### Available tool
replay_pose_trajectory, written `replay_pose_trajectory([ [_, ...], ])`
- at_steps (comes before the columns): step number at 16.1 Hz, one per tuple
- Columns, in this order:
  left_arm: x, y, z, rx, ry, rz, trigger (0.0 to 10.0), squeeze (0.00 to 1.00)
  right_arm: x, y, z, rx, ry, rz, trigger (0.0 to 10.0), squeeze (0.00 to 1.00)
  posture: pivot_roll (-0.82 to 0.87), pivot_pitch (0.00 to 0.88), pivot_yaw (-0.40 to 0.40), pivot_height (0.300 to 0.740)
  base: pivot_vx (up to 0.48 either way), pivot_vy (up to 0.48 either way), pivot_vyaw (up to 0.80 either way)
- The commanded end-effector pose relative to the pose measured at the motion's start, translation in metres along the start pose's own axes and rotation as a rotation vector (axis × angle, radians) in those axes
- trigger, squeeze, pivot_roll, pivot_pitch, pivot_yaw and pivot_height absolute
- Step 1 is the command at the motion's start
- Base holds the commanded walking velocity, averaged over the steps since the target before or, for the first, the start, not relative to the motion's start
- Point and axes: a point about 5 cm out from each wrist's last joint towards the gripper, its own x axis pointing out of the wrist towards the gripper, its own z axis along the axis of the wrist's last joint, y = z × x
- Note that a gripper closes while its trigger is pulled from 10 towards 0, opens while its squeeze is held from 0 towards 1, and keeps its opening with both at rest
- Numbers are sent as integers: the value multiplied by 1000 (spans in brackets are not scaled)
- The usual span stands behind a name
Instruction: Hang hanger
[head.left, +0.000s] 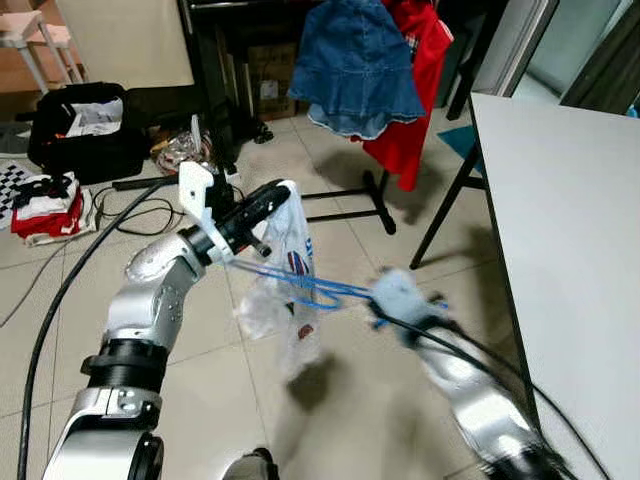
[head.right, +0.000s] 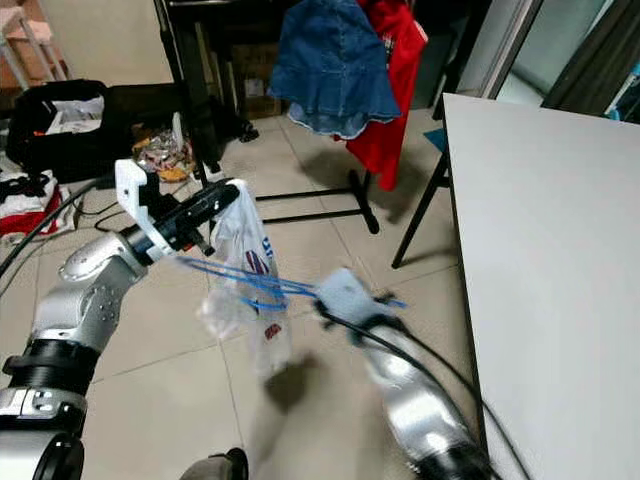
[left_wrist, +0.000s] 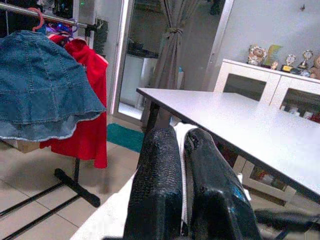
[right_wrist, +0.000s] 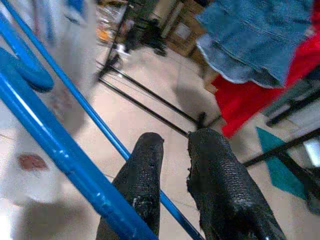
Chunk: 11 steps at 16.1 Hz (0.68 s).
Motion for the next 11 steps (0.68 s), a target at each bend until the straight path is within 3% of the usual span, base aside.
replay_pose_trajectory([
  [1,-2,-1,-3,11,14,-6,10000,0,-5,-12,3,20,-22,-39,10000,0,74,128,11,740,0,0,0],
  [6,-3,-2,-5,18,31,-28,10000,0,-20,-37,2,0,-55,-99,10000,0,80,126,12,740,0,0,0],
  [8,-5,-3,-6,19,37,-37,10000,0,-27,-49,-3,-61,-46,-133,10000,0,76,125,15,740,0,0,0],
  [11,-5,-4,-7,17,41,-44,10000,0,-32,-52,-5,-144,-49,-126,10000,0,74,126,18,740,0,0,0],
])
